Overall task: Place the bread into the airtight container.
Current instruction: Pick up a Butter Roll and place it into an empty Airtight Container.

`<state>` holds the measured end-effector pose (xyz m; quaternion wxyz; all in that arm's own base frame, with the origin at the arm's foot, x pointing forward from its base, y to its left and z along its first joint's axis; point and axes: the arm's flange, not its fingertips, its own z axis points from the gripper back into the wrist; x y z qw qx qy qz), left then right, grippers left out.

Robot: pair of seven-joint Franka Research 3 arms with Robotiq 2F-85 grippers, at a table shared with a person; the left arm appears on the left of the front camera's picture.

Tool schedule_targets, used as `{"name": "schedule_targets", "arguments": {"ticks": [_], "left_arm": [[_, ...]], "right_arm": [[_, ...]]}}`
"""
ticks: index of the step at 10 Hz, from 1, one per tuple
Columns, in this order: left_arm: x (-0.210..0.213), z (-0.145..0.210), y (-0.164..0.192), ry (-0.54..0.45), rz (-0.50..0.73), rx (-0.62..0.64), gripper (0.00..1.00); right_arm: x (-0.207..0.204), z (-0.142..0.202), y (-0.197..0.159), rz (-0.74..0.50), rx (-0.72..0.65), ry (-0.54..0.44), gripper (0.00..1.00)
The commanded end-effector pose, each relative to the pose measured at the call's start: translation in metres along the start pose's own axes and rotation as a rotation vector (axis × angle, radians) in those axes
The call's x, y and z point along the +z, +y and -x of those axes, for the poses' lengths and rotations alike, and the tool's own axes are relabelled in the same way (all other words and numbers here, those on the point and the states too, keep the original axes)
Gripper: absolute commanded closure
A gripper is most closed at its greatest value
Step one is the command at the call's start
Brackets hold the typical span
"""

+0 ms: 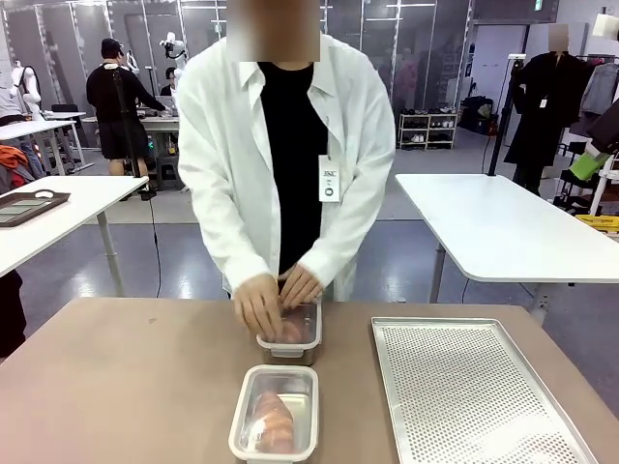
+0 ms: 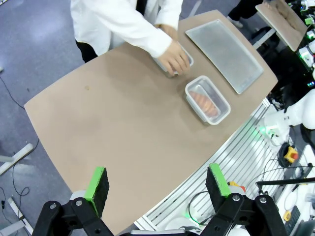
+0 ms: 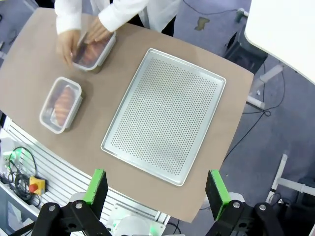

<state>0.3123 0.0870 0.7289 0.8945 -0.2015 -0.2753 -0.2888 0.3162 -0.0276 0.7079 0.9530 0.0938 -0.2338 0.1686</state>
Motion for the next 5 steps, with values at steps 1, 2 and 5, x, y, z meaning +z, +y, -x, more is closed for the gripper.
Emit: {"name": "schedule_targets", "arguments": {"ticks": [1,2,5], "left_arm": [[0.0006,0.0005,-0.0007,-0.002,0.012,-0.019,0.00],[0.0006,0.0005,-0.0007,-0.002,0.012,-0.019,0.00],[0.0006,0.0005,-0.0007,-0.002,0.012,-0.019,0.00]], "right_arm": [[-0.0006,-0.0016,0.0009,-0.005,0.006,0.006,0.00],[-0.0006,-0.0016,0.0009,-0.005,0.006,0.006,0.00],[-0.0006,-0.0016,0.0009,-0.005,0.006,0.006,0.00]]}}
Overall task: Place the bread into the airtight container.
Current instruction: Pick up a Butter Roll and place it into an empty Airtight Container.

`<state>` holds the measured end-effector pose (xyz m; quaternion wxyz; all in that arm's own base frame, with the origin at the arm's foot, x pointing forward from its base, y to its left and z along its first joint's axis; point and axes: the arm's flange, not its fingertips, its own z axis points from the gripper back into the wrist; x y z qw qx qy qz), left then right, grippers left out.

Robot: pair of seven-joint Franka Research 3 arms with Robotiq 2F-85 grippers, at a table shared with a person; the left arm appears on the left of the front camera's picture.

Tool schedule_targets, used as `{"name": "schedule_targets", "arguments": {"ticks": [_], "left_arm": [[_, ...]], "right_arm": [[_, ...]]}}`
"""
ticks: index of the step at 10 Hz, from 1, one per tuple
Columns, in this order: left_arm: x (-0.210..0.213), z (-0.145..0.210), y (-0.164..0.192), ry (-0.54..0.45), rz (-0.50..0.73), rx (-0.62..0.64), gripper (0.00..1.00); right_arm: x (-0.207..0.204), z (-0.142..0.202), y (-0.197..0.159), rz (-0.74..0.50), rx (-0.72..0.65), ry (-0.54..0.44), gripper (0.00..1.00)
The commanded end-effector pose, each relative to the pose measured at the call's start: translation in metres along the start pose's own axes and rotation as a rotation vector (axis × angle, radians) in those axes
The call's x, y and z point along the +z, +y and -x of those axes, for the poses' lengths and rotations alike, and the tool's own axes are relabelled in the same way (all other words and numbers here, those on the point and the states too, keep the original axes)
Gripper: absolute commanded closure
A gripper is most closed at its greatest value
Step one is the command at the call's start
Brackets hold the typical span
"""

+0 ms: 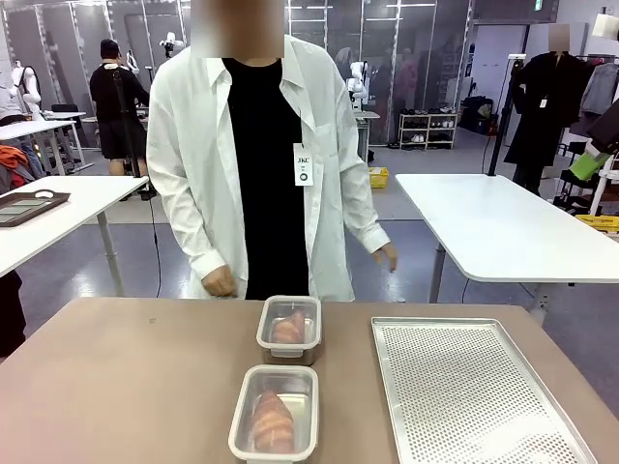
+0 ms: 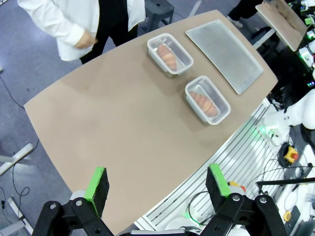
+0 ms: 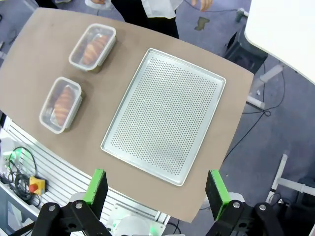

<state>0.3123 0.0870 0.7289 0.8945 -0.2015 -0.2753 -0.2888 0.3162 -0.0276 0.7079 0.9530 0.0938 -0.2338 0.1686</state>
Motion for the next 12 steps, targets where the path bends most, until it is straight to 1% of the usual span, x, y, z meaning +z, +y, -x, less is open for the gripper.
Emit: {"name": "schedule_targets", "arguments": {"ticks": [1,12], "left_arm": [[0.0006,0.0005,-0.0007,-0.002,0.012,-0.019,0.00],[0.0006,0.0005,-0.0007,-0.002,0.012,-0.019,0.00]], "right_arm": [[-0.0006,-0.0016,0.0009,-0.005,0.006,0.006,0.00],[-0.0006,-0.0016,0.0009,-0.005,0.006,0.006,0.00]]}}
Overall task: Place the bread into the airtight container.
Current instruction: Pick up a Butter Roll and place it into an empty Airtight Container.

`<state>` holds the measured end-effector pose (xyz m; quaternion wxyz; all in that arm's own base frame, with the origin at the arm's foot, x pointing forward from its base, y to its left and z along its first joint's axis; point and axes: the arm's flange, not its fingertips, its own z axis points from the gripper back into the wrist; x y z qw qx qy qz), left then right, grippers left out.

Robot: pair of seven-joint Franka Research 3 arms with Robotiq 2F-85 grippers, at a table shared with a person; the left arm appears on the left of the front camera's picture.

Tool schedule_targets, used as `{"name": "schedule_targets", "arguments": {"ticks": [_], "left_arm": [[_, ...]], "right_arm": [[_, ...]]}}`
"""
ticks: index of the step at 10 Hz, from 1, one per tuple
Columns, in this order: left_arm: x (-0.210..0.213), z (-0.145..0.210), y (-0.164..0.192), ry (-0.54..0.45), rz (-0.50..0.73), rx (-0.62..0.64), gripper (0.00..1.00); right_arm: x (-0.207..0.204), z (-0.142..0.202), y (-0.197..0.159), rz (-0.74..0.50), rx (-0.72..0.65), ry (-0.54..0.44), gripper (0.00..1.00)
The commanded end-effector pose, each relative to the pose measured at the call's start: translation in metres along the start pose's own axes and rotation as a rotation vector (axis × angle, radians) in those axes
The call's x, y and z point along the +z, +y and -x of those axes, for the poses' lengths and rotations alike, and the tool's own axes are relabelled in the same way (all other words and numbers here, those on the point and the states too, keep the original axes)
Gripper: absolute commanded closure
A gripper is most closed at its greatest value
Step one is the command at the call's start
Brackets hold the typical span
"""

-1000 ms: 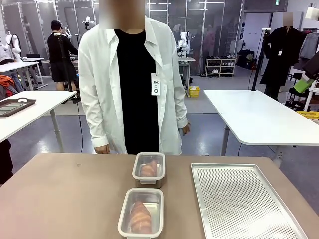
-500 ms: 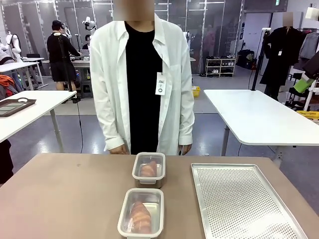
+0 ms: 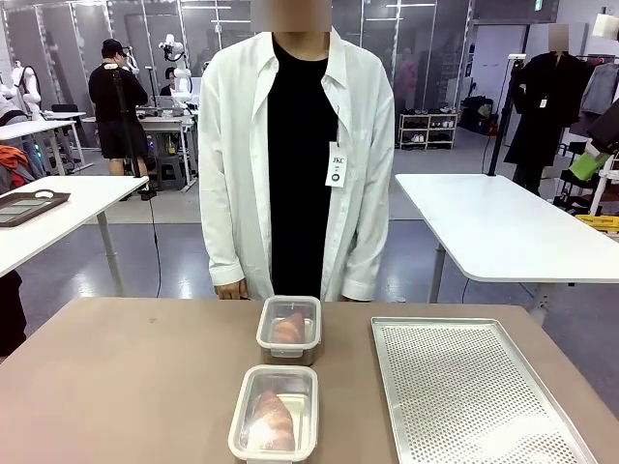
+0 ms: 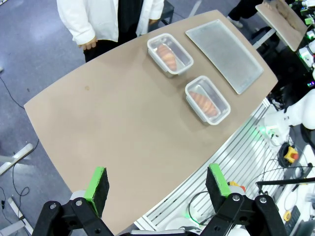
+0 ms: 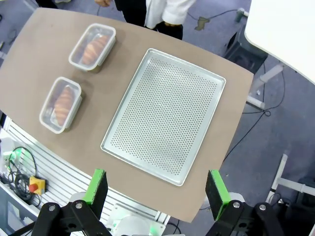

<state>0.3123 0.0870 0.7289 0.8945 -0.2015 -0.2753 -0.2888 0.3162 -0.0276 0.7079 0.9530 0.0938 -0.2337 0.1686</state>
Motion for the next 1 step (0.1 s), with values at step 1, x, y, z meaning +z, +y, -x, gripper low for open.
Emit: {"name": "schedule_targets", "arguments": {"ticks": [1], "left_arm": [[0.0006,0.0005,-0.0007,-0.002,0.012,-0.019,0.00]], "right_arm": [[-0.0005,-0.0015,0.0009,-0.005,0.006,0.006,0.00]]}}
